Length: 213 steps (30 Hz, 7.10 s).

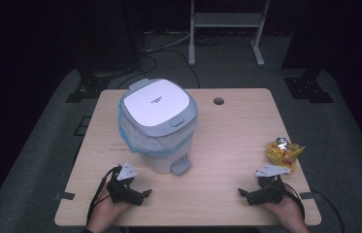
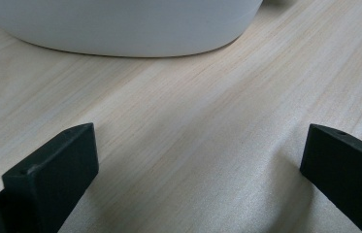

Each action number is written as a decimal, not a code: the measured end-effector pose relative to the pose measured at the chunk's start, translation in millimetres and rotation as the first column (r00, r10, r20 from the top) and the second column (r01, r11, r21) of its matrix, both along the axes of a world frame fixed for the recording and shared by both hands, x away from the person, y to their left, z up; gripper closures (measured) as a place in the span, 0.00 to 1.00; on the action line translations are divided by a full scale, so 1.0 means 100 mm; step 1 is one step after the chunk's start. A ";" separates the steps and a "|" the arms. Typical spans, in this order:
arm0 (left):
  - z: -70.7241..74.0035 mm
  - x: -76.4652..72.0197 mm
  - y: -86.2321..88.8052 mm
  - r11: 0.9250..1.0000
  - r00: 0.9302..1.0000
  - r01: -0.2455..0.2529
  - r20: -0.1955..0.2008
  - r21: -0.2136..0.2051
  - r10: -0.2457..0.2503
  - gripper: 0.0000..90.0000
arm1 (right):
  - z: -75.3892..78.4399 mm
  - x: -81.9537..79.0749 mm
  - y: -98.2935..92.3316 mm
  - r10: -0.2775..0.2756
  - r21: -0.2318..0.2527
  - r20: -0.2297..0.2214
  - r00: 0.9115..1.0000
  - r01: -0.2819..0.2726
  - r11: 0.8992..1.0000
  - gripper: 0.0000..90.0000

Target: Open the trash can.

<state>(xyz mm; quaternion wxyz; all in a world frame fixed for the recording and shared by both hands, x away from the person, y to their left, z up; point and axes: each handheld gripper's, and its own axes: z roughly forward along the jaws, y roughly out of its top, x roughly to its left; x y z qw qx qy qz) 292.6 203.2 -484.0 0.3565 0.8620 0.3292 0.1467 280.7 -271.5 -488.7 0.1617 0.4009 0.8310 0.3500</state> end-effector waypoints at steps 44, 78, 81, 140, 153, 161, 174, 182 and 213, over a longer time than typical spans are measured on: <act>0.00 0.00 0.00 1.000 1.000 0.000 0.000 0.000 0.000 0.00 | 0.41 -0.14 -0.07 0.061 0.084 0.065 0.996 -0.067 0.994 0.27; 0.00 0.00 0.00 1.000 1.000 0.001 -0.001 0.002 -0.001 0.00 | 0.74 -0.11 0.02 0.138 0.187 0.066 0.988 -0.148 0.971 0.68; 0.00 0.00 0.00 1.000 1.000 0.001 -0.001 0.002 -0.001 0.00 | 0.77 -0.11 0.03 0.148 0.189 0.070 0.987 -0.159 0.969 0.72; 0.00 0.00 0.00 1.000 1.000 0.001 -0.001 0.002 -0.001 0.00 | 1.36 0.06 0.40 0.247 0.241 0.118 0.962 -0.269 0.933 1.00; 0.00 0.00 0.00 1.000 1.000 0.001 -0.001 0.002 -0.001 0.00 | 1.55 0.10 0.49 0.260 0.246 0.147 0.954 -0.289 0.925 1.00; 0.00 0.00 0.00 1.000 1.000 0.001 0.000 0.003 -0.001 0.00 | 1.67 0.15 0.55 0.265 0.251 0.165 0.950 -0.300 0.920 1.00; 0.00 0.00 0.00 1.000 1.000 0.001 0.000 0.002 -0.001 0.00 | 1.83 0.21 0.71 0.296 0.260 0.194 0.935 -0.340 0.904 1.00; 0.00 0.00 0.00 1.000 1.000 0.001 -0.001 0.001 -0.001 0.00 | 1.92 0.25 0.81 0.306 0.259 0.212 0.928 -0.356 0.898 1.00; 0.00 0.00 0.00 1.000 1.000 0.001 0.000 0.001 -0.001 0.00 | 2.32 0.41 1.21 0.348 0.254 0.284 0.893 -0.420 0.871 1.00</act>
